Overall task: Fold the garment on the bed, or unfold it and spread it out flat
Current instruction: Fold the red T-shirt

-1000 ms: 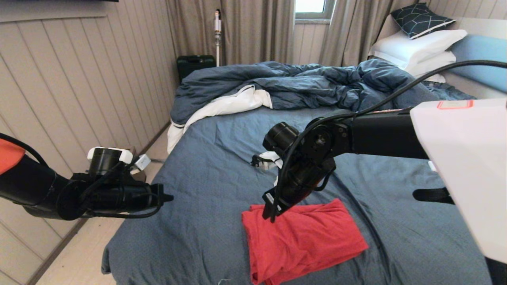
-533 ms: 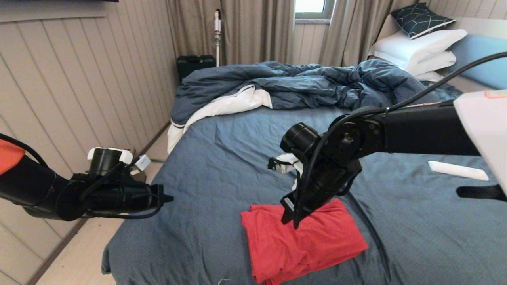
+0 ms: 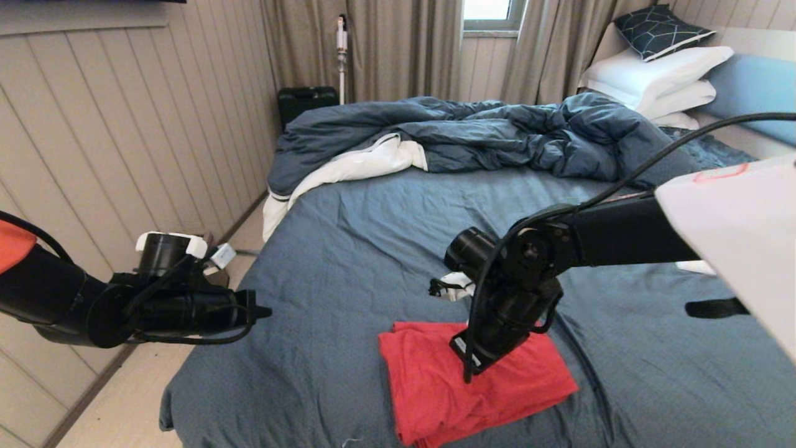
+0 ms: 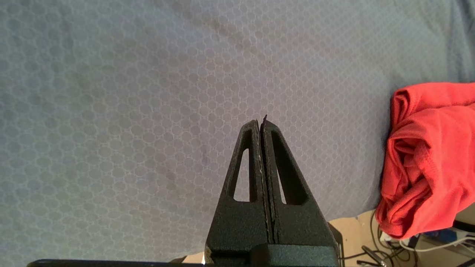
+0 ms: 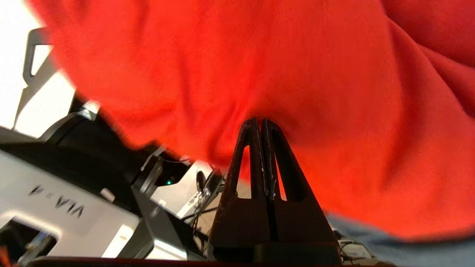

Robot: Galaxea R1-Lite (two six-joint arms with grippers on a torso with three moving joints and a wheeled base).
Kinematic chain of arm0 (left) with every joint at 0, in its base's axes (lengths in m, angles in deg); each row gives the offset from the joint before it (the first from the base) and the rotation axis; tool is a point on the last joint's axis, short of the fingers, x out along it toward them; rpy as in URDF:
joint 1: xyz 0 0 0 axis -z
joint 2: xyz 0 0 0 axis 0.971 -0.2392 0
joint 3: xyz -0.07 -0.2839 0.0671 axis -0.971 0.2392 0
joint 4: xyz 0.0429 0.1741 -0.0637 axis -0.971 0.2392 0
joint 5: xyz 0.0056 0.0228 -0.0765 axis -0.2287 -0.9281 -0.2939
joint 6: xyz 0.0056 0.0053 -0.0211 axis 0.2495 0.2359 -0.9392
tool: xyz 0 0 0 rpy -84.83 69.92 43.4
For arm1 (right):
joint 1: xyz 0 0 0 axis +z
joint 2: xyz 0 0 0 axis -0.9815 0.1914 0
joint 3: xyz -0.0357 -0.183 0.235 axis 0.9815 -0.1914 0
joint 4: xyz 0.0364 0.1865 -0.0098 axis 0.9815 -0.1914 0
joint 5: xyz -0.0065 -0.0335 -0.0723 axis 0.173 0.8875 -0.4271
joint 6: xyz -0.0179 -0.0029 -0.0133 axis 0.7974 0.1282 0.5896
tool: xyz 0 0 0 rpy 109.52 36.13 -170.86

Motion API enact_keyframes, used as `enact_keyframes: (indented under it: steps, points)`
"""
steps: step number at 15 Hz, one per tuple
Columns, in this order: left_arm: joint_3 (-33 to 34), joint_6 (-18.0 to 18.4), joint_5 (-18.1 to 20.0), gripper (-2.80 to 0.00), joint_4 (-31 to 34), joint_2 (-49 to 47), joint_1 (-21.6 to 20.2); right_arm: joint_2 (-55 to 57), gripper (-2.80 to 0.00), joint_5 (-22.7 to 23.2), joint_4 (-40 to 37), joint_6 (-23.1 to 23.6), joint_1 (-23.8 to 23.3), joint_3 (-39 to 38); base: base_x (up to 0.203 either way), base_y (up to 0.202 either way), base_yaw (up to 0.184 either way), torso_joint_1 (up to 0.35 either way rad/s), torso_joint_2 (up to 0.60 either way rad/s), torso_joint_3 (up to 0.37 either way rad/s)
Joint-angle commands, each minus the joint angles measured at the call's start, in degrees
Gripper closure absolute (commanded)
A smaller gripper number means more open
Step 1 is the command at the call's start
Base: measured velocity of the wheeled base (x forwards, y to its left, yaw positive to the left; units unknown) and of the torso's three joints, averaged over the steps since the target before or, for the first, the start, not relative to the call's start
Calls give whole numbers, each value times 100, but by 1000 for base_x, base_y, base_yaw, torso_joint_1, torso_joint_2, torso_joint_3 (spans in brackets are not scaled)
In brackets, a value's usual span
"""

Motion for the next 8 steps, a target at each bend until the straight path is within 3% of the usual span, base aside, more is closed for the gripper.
enact_keyframes:
  steps: [1,8]
  points:
    - [4,-9,14,0,-14,12,10,461,0,-4,30,-2,-23,31,0,0,0,0,0,0]
    - [70,-10,21,0,-14,114,10,639,0,-40,210,-127,-38,72,0,0,0,0,0,0]
